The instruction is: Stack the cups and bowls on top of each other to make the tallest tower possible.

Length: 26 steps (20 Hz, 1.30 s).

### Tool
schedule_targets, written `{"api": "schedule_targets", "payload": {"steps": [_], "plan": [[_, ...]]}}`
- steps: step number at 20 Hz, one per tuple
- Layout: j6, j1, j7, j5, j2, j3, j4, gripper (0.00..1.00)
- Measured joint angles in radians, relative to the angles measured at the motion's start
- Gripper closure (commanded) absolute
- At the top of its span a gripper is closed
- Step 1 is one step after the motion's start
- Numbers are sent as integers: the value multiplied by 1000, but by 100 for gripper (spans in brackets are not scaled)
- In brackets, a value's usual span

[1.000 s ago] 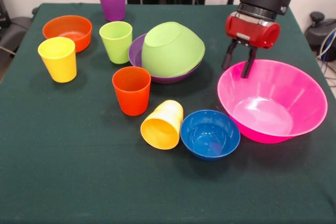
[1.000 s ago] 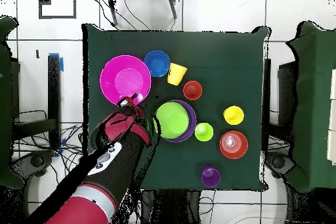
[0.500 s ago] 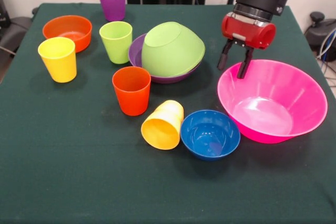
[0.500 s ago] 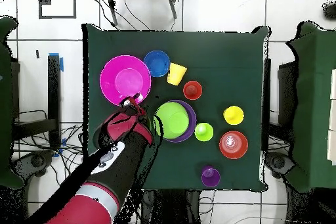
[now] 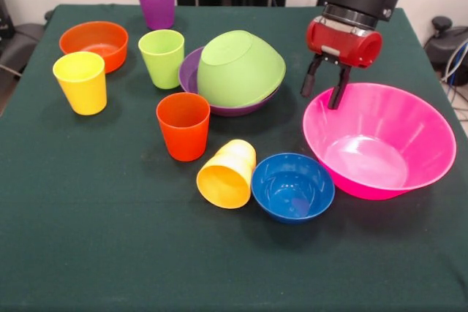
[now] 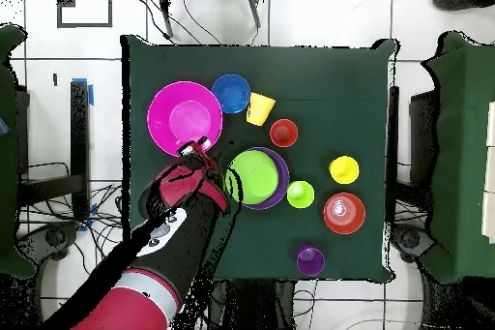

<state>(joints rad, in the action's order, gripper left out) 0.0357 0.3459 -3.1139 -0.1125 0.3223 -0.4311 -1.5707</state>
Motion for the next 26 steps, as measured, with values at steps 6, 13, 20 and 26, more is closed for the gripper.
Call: {"api": "schedule_targets", "payload": {"steps": [6, 13, 20, 26], "plan": [[0, -16, 0, -5, 33, 9, -2, 0], [0, -22, 0, -5, 59, 11, -4, 100], [0, -25, 0, -5, 63, 16, -4, 100], [0, -26, 0, -5, 57, 20, -4, 100]]}}
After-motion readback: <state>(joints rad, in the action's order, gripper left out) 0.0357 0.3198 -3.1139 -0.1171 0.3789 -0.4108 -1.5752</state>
